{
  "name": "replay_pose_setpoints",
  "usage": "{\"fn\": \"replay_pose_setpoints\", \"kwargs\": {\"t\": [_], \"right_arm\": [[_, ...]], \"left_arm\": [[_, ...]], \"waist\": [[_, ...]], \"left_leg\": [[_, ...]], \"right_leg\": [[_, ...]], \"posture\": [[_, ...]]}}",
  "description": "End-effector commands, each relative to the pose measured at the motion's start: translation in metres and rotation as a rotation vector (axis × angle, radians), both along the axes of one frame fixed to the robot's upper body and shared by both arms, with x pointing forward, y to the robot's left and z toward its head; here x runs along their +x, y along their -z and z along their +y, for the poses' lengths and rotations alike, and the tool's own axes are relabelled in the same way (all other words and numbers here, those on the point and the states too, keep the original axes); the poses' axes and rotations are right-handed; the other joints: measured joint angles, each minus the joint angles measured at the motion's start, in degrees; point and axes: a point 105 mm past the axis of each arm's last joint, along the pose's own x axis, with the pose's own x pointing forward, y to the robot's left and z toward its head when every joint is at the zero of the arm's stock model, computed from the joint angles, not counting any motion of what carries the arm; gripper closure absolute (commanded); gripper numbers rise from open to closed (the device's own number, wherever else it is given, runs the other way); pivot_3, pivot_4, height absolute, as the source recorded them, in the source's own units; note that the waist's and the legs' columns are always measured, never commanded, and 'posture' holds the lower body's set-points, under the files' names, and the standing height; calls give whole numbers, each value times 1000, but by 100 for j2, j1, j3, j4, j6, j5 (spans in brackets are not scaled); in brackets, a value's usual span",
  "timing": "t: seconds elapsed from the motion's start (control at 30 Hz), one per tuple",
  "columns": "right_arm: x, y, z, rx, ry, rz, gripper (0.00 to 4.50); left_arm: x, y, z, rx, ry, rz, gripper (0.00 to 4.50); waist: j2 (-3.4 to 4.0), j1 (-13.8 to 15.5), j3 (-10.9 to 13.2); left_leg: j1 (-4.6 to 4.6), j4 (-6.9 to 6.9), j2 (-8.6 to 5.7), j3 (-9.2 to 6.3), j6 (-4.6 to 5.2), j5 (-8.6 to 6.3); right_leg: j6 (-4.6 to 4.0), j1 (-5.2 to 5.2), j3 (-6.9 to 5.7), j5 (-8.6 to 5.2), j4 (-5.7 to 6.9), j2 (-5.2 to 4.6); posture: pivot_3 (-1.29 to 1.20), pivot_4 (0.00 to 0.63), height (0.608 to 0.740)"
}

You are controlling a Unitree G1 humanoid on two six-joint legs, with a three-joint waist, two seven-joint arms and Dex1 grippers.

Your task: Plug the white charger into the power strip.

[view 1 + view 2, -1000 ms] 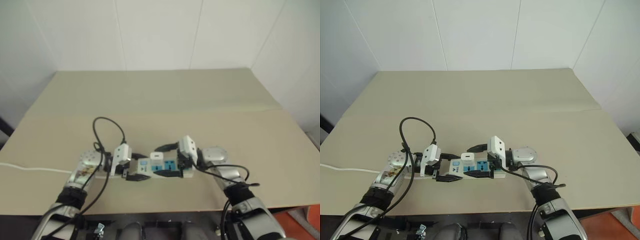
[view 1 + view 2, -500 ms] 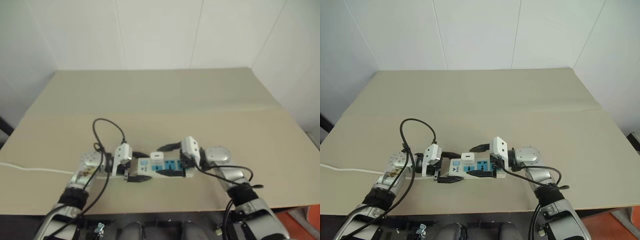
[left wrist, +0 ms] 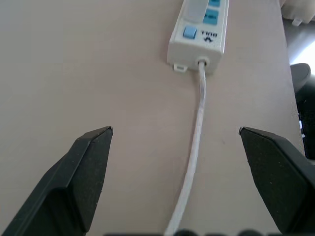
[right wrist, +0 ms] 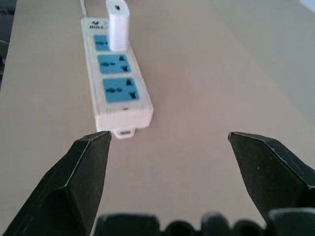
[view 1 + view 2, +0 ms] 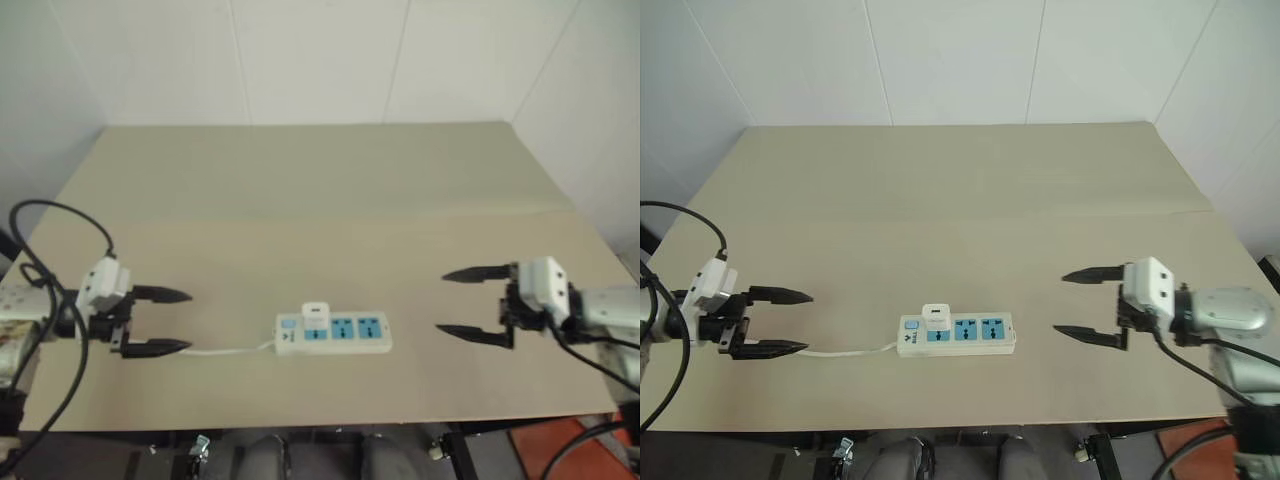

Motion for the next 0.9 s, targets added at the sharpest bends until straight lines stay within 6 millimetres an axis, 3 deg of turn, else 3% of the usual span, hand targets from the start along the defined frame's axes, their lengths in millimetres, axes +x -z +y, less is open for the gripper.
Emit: {"fn": "replay_pose_setpoints", "kwargs": {"t": [0.03, 0.23, 0.9], "right_arm": [[-9, -24, -7, -1, 35, -23, 0], [-20, -33, -11, -21, 60, -24, 0], [-21, -17, -20, -75, 143, -29, 0]], "left_arm": [[7, -9, 8, 79, -27, -93, 12], [10, -9, 1, 61, -15, -105, 12], [16, -9, -17, 42, 24, -79, 12]], "waist": [[-3, 0, 3], [-4, -20, 4], [-6, -13, 4]], "left_leg": [[0, 1, 1, 1, -1, 1], [4, 2, 5, 6, -3, 2], [2, 13, 0, 17, -4, 3]], "right_leg": [[0, 0, 1, 0, 0, 0], [5, 4, 4, 4, 2, 6], [18, 6, 11, 12, 12, 7]], "posture": [[0, 150, 740], [0, 150, 740], [0, 150, 740]]}}
